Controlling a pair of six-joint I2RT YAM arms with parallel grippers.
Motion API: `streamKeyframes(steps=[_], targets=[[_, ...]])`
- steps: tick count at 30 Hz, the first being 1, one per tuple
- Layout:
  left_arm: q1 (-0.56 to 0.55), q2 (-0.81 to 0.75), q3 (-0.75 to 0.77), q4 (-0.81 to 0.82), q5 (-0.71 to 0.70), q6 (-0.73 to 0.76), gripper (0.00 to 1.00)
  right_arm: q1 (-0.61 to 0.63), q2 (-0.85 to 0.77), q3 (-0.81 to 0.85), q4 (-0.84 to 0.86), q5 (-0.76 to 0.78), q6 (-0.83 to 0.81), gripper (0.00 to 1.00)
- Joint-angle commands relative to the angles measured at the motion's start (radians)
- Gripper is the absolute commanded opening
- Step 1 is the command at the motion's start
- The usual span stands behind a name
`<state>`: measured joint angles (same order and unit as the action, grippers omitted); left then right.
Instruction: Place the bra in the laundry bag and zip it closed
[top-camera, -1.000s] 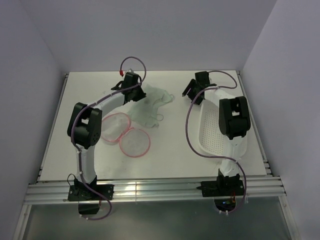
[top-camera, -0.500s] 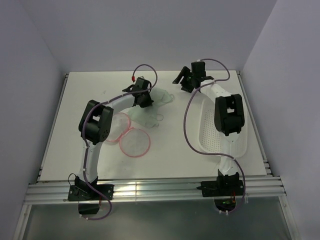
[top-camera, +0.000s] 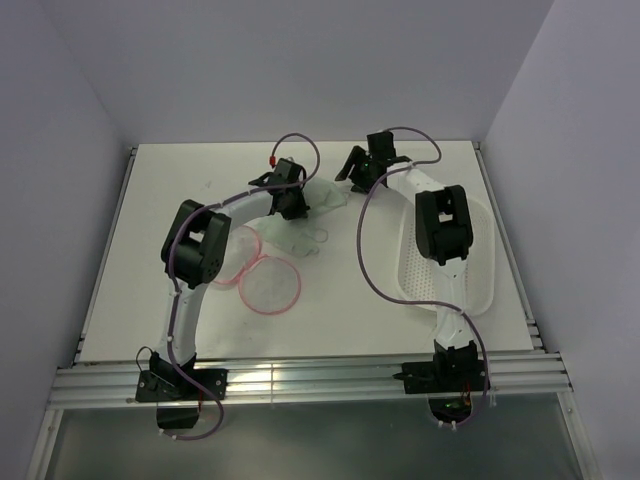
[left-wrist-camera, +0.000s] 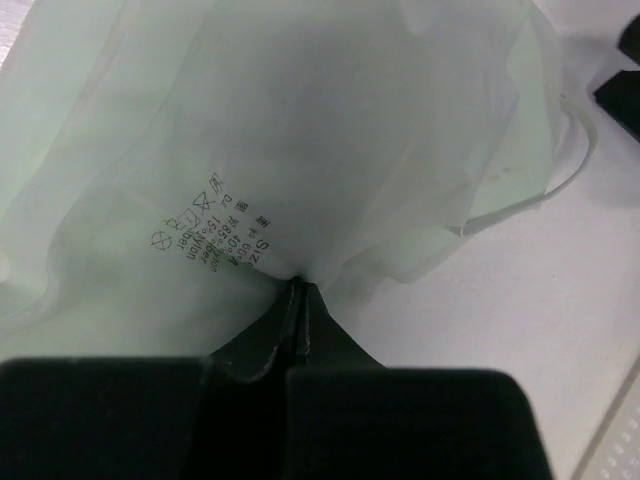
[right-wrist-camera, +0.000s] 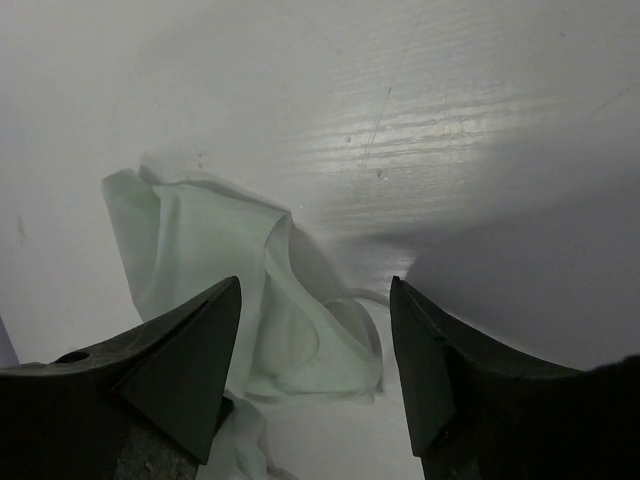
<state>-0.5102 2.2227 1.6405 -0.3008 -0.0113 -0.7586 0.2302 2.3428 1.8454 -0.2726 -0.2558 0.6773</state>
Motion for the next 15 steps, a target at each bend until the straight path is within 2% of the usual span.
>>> streamKeyframes(steps=[1,12,14,15], targets=[[-0.019,0.023,0.021,-0.04,0.043,0.039,0.0,0.024,0.001,0.043,-0.007,-0.003,-0.032,0.68],[-0.028,0.043,0.045,-0.067,0.079,0.068,0.0,0.054,0.033,0.015,0.032,-0.036,-0.042,0.66],[-0.028,0.051,0.059,-0.075,0.08,0.071,0.0,0.055,0.036,0.008,0.038,-0.048,-0.039,0.62],[-0.028,0.052,0.064,-0.078,0.079,0.074,0.0,0.058,0.036,-0.001,0.041,-0.048,-0.041,0.54]])
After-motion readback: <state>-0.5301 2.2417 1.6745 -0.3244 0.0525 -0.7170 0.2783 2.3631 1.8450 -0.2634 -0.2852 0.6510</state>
